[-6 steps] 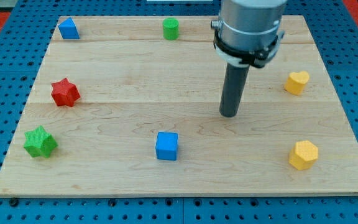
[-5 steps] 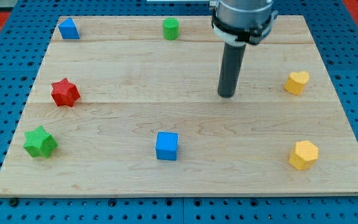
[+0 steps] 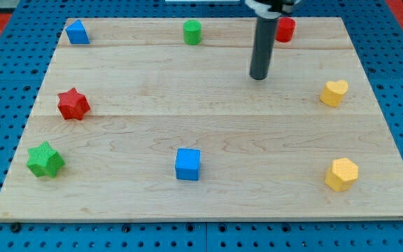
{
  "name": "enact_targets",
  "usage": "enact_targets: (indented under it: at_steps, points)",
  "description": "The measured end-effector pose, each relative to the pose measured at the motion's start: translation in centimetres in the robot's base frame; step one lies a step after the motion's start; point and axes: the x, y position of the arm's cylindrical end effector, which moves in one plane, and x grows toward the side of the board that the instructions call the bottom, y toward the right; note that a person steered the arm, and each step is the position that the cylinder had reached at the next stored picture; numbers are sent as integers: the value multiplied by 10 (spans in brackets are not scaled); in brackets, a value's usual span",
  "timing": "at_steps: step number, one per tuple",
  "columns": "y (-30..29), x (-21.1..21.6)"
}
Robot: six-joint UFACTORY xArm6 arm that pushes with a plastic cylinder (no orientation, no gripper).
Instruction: Move your arm to the right side of the board
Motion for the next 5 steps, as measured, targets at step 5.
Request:
enact_targets:
  at_steps: [5]
  points:
    - [-2, 20]
